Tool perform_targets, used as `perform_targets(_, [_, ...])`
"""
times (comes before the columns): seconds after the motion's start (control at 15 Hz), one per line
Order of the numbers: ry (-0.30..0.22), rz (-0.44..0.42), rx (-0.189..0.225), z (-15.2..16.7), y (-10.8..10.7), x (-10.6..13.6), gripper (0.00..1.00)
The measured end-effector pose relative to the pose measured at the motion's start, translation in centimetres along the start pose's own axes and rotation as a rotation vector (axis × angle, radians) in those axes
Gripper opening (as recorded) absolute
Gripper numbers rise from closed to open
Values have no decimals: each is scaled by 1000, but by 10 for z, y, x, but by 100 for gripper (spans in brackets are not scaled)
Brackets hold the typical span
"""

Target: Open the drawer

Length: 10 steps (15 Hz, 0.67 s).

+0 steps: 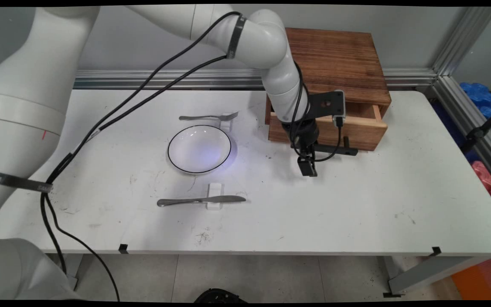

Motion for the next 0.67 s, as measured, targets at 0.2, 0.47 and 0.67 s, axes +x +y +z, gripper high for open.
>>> perform_targets(0.2, [2,4,-18,-5,12,0,100])
perform_targets(0.47, [4,8,-40,-9,27,0,100])
perform_targets(0.67, [5,11,-54,-13,37,-1,100])
